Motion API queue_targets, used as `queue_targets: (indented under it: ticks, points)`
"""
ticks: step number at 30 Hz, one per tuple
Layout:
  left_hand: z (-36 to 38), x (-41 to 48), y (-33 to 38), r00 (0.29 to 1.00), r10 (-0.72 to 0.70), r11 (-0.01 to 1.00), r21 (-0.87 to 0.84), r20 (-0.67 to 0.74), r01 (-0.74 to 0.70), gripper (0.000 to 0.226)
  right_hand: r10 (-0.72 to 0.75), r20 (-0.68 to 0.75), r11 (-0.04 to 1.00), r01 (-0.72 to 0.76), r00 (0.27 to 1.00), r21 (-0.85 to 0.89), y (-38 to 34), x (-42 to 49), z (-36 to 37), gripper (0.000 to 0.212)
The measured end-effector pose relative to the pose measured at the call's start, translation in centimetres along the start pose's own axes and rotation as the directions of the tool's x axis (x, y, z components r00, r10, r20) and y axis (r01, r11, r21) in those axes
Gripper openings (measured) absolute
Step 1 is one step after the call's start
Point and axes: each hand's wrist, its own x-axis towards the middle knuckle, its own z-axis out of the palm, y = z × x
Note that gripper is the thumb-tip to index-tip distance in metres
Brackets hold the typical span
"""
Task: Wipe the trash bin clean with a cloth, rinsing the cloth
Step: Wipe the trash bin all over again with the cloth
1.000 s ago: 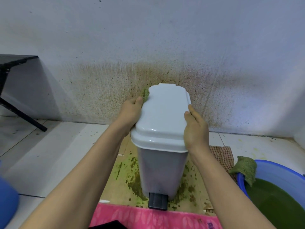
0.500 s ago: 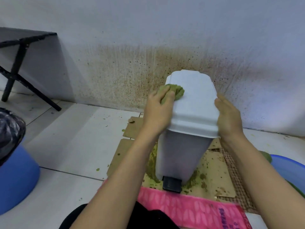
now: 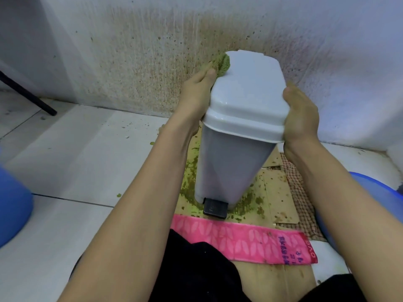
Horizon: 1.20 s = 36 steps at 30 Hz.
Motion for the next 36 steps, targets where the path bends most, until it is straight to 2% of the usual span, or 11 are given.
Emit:
queue_targets:
  ticks: [3,6,9,11,13,19,22,26,31,34,36]
  points:
    - [0.4,-3.5,-0.7,0.972,0.179,0.984,0.015,-0.155,-0.179,0.042,-0.002,0.043,1.0,0.002,0.999,0.012,-0.1,-0.2,-0.1,0.037]
    - [1.6,-7.7,-2.2,0.886,0.358,0.934,0.124,-0.294,-0.336,0.036,-0.011,0.135,0.996,-0.001,0.991,0.084,0.2,0.0,-0.8,0.039]
    - [2.5,-10.7,-4.6,0.717,0.595,0.803,0.309,-0.363,-0.51,0.03,-0.042,0.213,0.982,0.002,0.976,0.188,1.3,-0.1,-1.4,0.048]
    - [3.0,-11.6,-6.5,0.577,0.759,0.645,0.466,-0.301,-0.605,0.027,-0.071,0.225,0.969,0.015,0.972,0.245,2.0,-0.4,-1.4,0.057]
    - [3.7,-11.6,-7.9,0.502,0.833,0.538,0.544,-0.231,-0.644,0.024,-0.091,0.216,0.962,0.03,0.972,0.272,2.4,-0.6,-1.2,0.061]
    - [7.4,-11.8,-7.6,0.448,0.894,0.355,0.613,-0.002,-0.706,0.011,-0.132,0.203,0.966,0.08,0.97,0.246,2.8,-0.1,-1.4,0.052]
    - [5.1,-11.1,-7.6,0.409,0.906,0.244,0.655,0.11,-0.715,0.022,-0.127,0.195,0.974,0.084,0.973,0.212,2.8,0.1,-1.3,0.048]
    - [1.3,-10.9,-8.1,0.459,0.888,0.348,0.683,-0.022,-0.642,0.044,-0.129,0.195,0.974,0.087,0.972,0.211,3.0,0.4,-1.4,0.051]
    - [2.1,-10.8,-8.2,0.447,0.894,0.347,0.685,-0.034,-0.641,0.039,-0.131,0.227,0.97,0.077,0.965,0.233,3.3,0.7,-1.2,0.056]
    - [3.8,-11.2,-8.1,0.463,0.886,0.329,0.669,0.025,-0.666,0.034,-0.139,0.228,0.97,0.087,0.964,0.227,3.4,0.9,-1.3,0.056]
    - [4.9,-11.2,-7.5,0.455,0.883,0.266,0.679,0.114,-0.685,0.027,-0.139,0.241,0.971,0.085,0.96,0.224,3.4,1.0,-1.4,0.058]
